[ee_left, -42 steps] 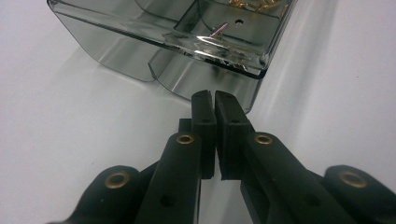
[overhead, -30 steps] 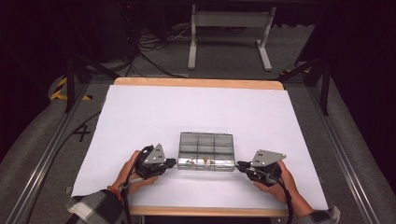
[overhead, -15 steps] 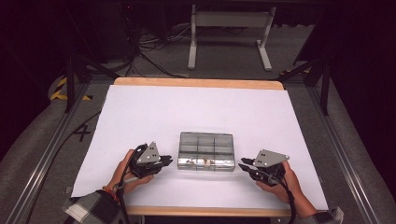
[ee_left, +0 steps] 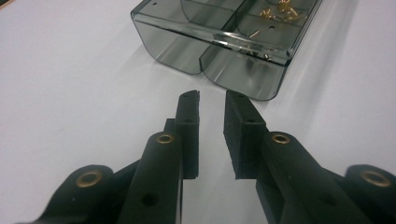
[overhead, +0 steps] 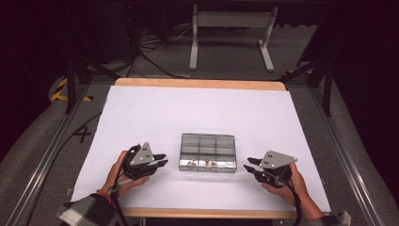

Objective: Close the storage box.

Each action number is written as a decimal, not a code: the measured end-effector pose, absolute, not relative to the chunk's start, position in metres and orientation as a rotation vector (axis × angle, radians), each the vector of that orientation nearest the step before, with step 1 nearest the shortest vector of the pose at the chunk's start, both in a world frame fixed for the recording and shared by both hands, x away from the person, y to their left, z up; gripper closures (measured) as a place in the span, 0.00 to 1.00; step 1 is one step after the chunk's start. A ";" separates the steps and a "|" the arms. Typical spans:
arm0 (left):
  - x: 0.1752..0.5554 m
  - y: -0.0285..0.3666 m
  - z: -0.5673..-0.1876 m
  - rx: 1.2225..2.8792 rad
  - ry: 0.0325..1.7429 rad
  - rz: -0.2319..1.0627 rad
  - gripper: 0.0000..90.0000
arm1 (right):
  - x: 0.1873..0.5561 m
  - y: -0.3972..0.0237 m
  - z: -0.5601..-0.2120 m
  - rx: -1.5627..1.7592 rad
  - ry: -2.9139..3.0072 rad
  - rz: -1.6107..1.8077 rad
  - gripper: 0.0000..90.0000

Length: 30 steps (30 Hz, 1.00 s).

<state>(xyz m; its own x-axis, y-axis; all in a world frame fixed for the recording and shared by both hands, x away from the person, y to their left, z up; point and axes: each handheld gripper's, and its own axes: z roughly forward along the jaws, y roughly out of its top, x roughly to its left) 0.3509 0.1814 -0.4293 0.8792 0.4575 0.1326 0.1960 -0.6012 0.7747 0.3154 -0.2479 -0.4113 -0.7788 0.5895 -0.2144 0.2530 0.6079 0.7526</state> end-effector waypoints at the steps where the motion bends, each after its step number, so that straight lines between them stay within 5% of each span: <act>1: 0.350 0.183 -0.430 2.217 0.477 0.411 0.84 | 0.315 -0.249 -0.411 0.674 2.390 1.017 0.75; 30: 0.339 0.241 -0.439 2.126 0.711 0.552 0.36 | 0.314 -0.293 -0.417 0.834 2.261 0.917 0.39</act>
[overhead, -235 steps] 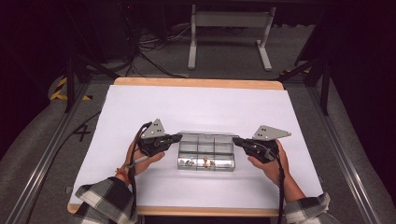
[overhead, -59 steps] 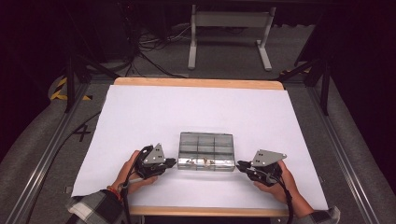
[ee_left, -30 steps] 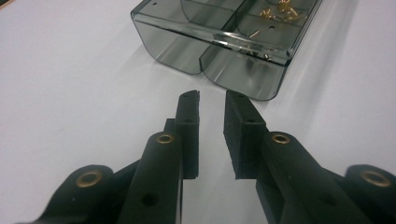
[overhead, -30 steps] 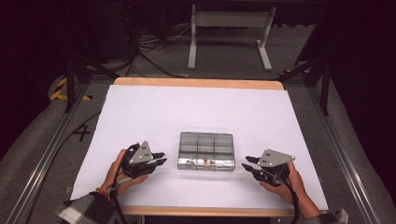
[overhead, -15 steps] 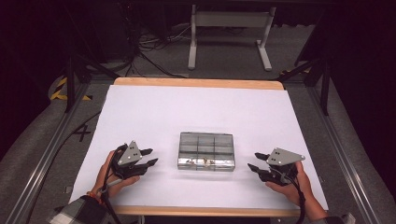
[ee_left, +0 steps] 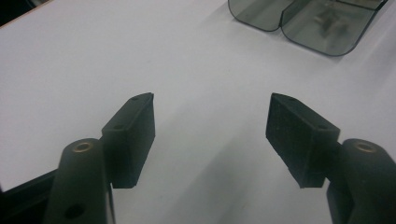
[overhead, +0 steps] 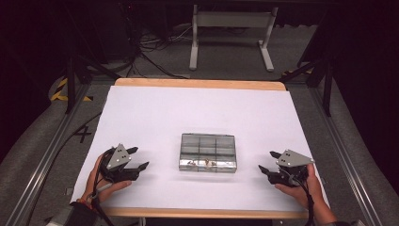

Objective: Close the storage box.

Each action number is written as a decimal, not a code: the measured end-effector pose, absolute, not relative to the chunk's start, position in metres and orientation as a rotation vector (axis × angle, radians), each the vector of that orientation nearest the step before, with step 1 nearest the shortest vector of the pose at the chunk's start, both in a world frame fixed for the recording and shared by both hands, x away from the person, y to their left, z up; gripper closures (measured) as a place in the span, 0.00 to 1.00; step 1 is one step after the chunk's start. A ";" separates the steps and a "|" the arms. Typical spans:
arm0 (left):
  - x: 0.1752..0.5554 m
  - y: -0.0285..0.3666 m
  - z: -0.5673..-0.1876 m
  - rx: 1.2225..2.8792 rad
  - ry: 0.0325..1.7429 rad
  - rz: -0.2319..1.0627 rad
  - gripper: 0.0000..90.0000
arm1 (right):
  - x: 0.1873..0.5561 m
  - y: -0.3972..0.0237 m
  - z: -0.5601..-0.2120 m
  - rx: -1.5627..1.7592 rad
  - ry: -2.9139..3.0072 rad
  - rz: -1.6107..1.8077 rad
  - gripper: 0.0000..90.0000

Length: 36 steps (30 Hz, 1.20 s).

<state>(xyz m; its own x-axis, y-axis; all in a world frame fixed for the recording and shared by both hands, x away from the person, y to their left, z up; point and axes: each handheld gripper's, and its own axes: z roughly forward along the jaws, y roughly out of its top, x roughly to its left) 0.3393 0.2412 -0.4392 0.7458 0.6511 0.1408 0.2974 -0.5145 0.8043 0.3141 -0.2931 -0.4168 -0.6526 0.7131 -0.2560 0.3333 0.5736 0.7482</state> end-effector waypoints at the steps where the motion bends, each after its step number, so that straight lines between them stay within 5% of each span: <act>1: 0.339 0.244 -0.440 2.122 0.723 0.562 0.34 | 0.314 -0.295 -0.417 0.842 2.258 0.909 0.37; 20: 0.329 0.279 -0.449 2.013 0.824 0.599 0.16 | 0.306 -0.337 -0.429 0.996 2.109 0.927 0.19; 36: 0.323 0.301 -0.456 1.930 0.849 0.588 0.10 | 0.294 -0.374 -0.437 1.125 1.914 0.962 0.17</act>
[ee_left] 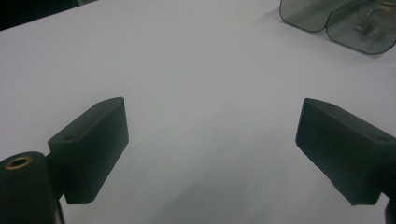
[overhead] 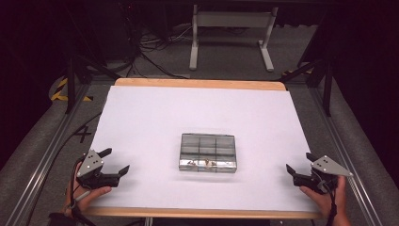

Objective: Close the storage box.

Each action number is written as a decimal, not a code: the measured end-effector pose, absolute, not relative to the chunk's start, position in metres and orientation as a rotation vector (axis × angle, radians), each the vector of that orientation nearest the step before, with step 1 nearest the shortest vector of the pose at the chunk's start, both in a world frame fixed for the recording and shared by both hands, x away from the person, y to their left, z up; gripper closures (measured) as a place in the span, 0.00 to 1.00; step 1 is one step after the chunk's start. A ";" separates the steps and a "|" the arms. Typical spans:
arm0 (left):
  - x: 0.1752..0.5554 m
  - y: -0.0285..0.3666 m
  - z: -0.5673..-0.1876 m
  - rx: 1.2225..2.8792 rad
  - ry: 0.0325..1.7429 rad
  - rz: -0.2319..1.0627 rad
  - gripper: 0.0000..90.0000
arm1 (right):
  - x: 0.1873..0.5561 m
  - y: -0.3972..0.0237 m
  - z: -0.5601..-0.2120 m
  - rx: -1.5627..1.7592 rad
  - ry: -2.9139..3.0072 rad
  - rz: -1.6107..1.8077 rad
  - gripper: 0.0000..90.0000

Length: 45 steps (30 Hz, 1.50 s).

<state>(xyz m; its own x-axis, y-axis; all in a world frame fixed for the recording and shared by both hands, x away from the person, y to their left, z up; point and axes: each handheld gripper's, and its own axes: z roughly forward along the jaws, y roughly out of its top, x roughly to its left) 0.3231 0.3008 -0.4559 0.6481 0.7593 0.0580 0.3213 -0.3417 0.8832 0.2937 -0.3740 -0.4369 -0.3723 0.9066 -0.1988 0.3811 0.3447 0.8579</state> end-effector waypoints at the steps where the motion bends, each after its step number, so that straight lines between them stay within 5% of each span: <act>1: 0.322 0.303 -0.457 1.915 0.857 0.582 0.10 | 0.293 -0.377 -0.438 1.144 1.898 0.968 0.17; 10: 0.314 0.311 -0.460 1.776 0.904 0.643 0.08 | 0.287 -0.379 -0.444 1.145 1.840 0.978 0.13; 45: 0.316 0.304 -0.460 1.852 0.889 0.656 0.07 | 0.290 -0.380 -0.444 1.197 1.818 0.952 0.14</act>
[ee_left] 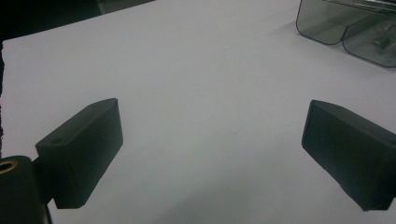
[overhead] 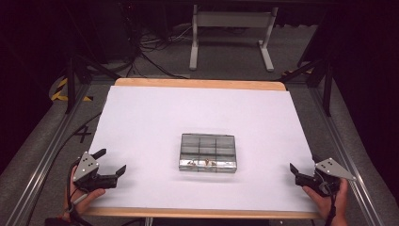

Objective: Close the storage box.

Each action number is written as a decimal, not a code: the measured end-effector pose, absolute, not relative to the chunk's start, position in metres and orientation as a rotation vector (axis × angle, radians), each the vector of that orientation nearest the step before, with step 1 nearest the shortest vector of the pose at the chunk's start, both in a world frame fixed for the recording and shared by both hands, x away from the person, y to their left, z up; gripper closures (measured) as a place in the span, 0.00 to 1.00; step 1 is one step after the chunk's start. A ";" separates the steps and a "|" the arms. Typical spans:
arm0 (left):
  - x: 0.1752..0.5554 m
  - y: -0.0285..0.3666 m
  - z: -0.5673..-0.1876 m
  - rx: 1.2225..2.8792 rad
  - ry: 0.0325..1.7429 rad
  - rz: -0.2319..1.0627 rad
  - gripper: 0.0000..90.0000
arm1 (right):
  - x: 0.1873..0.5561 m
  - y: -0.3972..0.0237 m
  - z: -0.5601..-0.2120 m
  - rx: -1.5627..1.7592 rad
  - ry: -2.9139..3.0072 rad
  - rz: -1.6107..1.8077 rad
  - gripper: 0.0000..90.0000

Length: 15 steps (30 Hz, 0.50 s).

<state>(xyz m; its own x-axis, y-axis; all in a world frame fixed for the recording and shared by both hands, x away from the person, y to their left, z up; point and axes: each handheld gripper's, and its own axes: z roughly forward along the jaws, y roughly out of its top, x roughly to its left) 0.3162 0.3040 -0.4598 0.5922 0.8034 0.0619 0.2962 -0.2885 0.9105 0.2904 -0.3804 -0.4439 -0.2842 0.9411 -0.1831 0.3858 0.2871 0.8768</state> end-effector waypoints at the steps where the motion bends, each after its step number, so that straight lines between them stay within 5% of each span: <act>1: 0.316 0.304 -0.460 1.846 0.893 0.651 0.07 | 0.290 -0.380 -0.444 1.198 1.820 0.952 0.14; 15: 0.317 0.306 -0.460 1.831 0.906 0.636 0.07 | 0.291 -0.380 -0.444 1.190 1.829 0.945 0.14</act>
<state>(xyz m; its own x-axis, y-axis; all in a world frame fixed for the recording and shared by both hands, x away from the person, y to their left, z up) 0.3174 0.3063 -0.4598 0.5881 0.8080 0.0347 0.3075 -0.2630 0.9145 0.2909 -0.3796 -0.4440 -0.2908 0.9379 -0.1892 0.3884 0.2964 0.8725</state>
